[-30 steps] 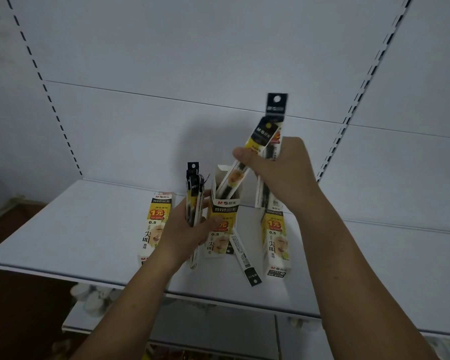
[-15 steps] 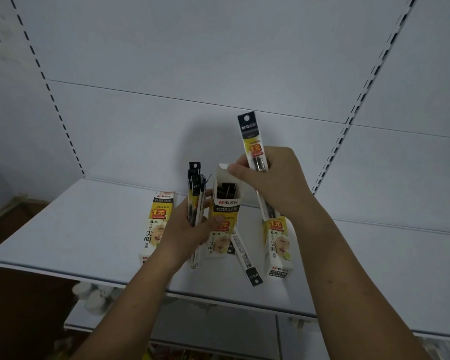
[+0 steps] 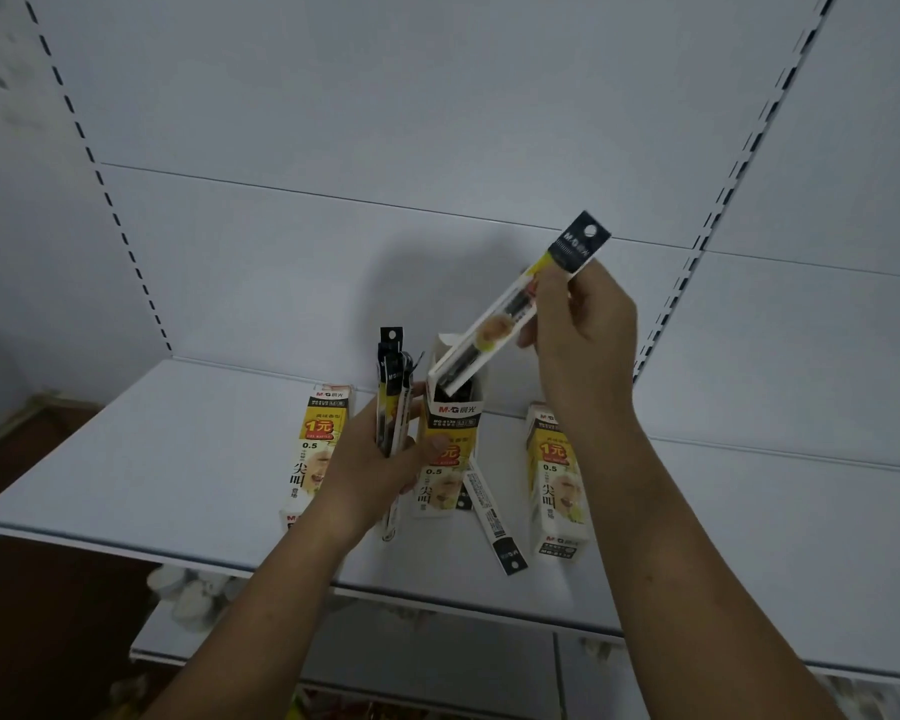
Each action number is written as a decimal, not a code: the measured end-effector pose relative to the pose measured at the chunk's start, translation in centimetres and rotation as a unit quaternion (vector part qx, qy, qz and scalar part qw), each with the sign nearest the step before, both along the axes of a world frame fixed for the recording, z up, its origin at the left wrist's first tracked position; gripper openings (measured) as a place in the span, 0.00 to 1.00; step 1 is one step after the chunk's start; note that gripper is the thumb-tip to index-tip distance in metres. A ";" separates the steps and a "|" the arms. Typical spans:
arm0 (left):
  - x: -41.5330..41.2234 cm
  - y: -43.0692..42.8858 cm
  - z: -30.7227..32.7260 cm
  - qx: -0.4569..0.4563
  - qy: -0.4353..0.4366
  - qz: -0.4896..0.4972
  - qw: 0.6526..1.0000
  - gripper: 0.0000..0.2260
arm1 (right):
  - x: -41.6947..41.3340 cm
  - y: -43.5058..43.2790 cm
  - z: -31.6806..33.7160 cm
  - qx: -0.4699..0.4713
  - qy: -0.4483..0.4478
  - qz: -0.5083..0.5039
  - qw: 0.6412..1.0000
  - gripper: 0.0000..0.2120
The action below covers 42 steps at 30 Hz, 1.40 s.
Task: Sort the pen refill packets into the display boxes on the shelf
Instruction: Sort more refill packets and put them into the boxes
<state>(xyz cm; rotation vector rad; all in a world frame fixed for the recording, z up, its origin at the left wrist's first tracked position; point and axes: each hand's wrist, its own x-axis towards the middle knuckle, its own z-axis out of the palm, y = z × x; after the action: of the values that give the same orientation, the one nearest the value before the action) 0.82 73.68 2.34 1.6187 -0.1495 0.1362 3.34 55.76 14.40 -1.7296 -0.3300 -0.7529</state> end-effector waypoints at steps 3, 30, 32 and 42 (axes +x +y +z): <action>0.0 0.0 0.0 -0.006 0.001 -0.005 1.000 0.19 | 0.1 -0.3 0.2 -0.031 -0.042 -0.027 0.998 0.12; -0.1 0.0 0.0 -0.063 -0.004 -0.010 0.998 0.19 | 1.2 -0.8 -4.8 -0.425 0.094 0.092 0.896 0.16; -0.1 0.0 -0.1 -0.066 -0.006 -0.009 0.998 0.20 | 1.3 -0.8 -5.0 -0.394 0.076 0.086 0.912 0.12; 0.1 0.5 -0.6 -0.059 0.002 0.017 0.998 0.16 | 1.4 -0.7 -6.7 -0.318 0.062 0.135 0.936 0.12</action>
<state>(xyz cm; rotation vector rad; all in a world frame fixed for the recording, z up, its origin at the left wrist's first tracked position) 0.94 74.19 1.72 1.5045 -0.1095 0.1651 4.75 55.08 7.66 -2.2615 -0.7701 -0.3424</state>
